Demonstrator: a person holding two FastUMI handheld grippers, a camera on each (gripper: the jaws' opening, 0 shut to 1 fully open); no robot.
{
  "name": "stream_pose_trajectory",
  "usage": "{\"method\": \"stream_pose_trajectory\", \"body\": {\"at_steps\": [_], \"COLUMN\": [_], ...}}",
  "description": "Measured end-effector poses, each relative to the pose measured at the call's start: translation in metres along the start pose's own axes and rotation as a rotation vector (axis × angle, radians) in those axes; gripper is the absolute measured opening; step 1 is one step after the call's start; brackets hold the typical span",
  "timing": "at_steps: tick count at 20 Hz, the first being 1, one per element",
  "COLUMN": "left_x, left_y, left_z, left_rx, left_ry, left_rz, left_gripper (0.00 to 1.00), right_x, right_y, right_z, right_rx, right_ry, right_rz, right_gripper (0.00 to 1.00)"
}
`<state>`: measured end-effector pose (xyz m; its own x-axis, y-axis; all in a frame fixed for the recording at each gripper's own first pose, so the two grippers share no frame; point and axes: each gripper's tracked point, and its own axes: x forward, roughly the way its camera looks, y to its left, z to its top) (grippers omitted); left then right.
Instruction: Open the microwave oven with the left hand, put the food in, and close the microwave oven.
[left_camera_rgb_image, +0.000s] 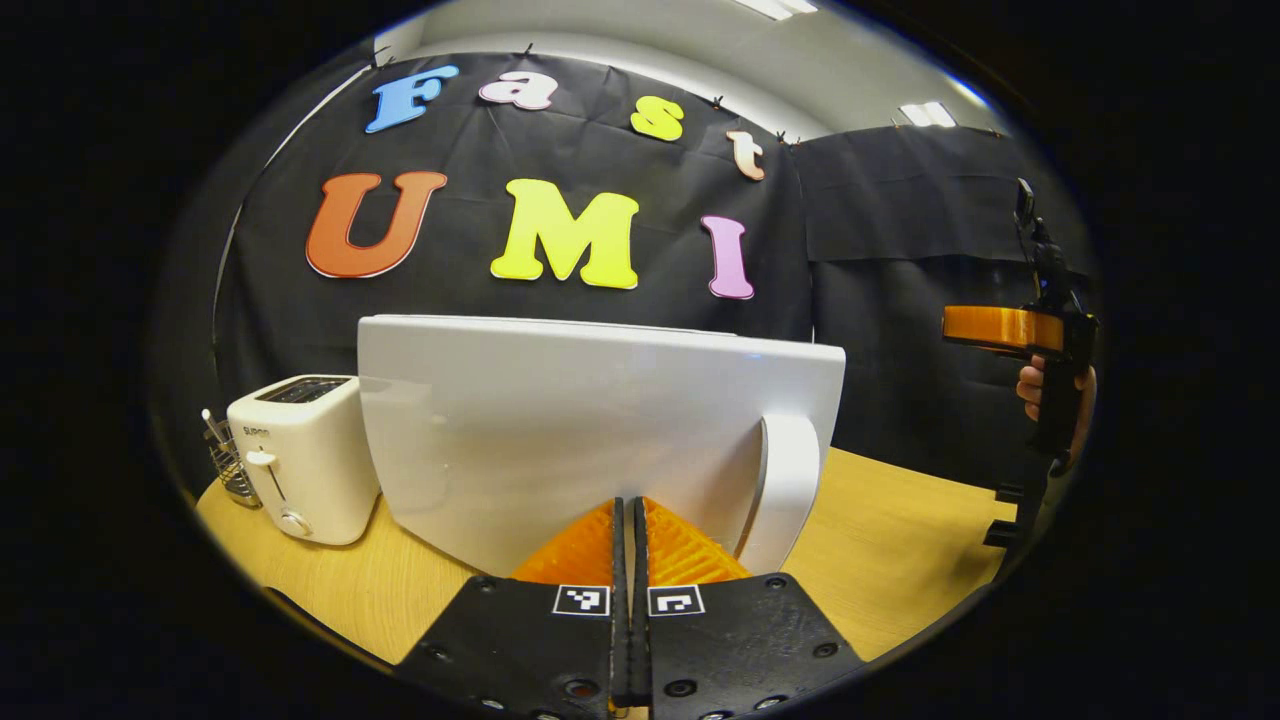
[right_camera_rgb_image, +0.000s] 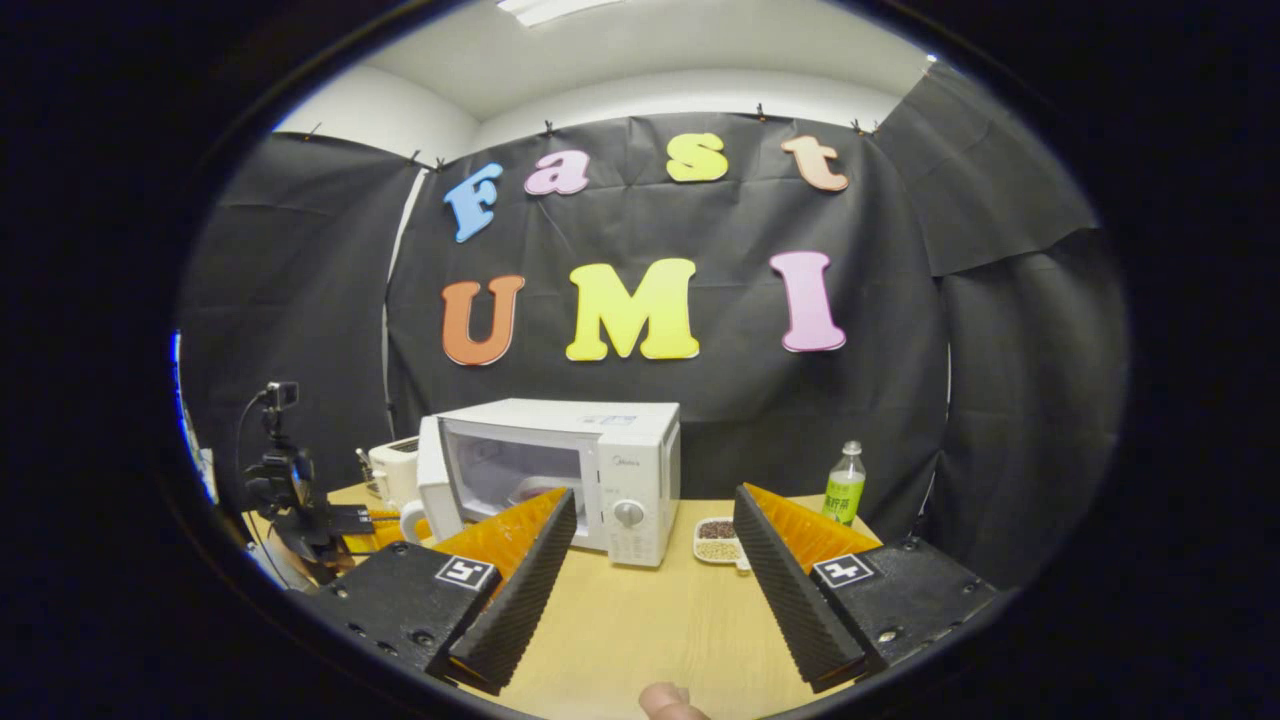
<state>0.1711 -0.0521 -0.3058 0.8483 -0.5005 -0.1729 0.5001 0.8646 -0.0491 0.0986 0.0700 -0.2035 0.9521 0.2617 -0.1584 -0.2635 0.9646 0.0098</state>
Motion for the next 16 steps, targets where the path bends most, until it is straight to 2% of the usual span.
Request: {"method": "stream_pose_trajectory", "body": {"at_steps": [5,6,7,8,14,15,16], "left_x": [0.045,0.054,0.065,0.074,0.132,0.142,0.155], "left_y": [-0.012,-0.012,-0.013,-0.013,-0.007,-0.004,0.002], "left_z": [0.004,0.005,0.007,0.009,0.019,0.021,0.015], "left_rx": [0.011,0.014,0.012,0.006,-0.039,-0.038,-0.064], "left_ry": [0.0,-0.002,0.0,-0.002,-0.002,-0.012,0.002], "left_rz": [0.007,0.015,0.02,0.029,0.114,0.132,0.166], "left_gripper": [0.0,0.0,0.0,0.0,0.0,0.0,0.0], "right_x": [0.004,0.006,0.005,0.004,-0.004,-0.006,-0.007], "right_y": [-0.015,-0.018,-0.02,-0.022,-0.031,-0.031,-0.031], "right_z": [-0.011,-0.012,-0.013,-0.014,-0.012,-0.009,-0.01], "right_rx": [0.005,0.005,0.004,0.001,0.01,0.016,0.019], "right_ry": [0.02,0.022,0.025,0.029,0.033,0.028,0.028], "right_rz": [-0.015,-0.018,-0.021,-0.022,-0.036,-0.041,-0.047], "right_gripper": [1.0,0.92,1.0,0.92,0.92,1.0,1.0]}}
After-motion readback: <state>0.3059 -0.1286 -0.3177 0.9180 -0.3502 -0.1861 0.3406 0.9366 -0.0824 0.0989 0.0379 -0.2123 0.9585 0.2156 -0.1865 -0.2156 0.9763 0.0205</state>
